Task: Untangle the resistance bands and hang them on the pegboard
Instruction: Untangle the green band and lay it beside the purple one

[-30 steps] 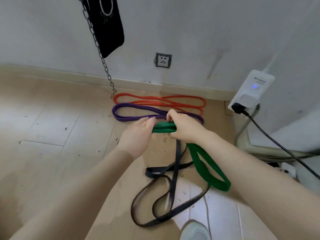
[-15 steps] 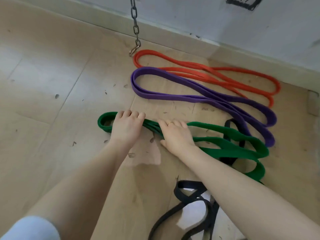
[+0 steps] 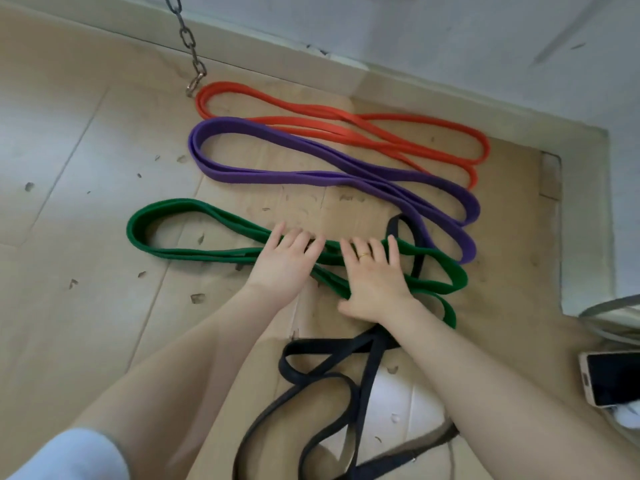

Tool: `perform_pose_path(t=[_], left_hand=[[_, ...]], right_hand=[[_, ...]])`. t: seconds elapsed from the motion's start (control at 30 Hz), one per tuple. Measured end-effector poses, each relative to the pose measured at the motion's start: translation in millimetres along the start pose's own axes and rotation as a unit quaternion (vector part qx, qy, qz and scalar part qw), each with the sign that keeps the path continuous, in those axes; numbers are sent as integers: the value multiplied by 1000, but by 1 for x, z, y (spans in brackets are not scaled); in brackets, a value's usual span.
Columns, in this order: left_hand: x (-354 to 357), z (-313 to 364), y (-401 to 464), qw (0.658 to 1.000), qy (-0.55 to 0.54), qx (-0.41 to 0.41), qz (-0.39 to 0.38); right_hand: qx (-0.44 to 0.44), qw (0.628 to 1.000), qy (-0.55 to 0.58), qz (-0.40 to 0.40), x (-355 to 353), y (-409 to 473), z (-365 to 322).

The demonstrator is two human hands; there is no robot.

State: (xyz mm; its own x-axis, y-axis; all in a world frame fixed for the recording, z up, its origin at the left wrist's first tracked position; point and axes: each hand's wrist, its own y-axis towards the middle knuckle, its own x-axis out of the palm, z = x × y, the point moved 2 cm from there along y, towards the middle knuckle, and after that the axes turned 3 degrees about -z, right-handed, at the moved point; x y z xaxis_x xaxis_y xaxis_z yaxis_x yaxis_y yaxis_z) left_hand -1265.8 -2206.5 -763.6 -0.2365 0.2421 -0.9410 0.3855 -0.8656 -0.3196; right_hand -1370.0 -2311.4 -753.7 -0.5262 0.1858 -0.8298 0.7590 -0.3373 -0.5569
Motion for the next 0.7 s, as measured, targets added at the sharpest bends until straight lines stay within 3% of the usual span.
perform_pose_path(t=[0.13,0.23,0.37,0.47,0.53,0.6,0.7], left_hand=[[-12,-2,11,1000,10,-10,2],[-25,-9,23,997,0,-60,40],[-21,0,36,993,28,-117,-21],[-20,25,42,995,-2,-95,11],[-20,49,49,1000,3,-8,17],[-20,68,56,999,1,42,-4],[-21,86,66,998,-7,58,-16]], right_hand=[[-29,995,-25,96,-9,4,10],[7,980,-1,200,-31,18,29],[13,994,33,103,-27,27,43],[-8,989,115,88,-23,13,58],[24,960,224,167,-20,-7,76],[98,897,355,243,-11,-31,99],[240,797,504,231,20,-56,127]])
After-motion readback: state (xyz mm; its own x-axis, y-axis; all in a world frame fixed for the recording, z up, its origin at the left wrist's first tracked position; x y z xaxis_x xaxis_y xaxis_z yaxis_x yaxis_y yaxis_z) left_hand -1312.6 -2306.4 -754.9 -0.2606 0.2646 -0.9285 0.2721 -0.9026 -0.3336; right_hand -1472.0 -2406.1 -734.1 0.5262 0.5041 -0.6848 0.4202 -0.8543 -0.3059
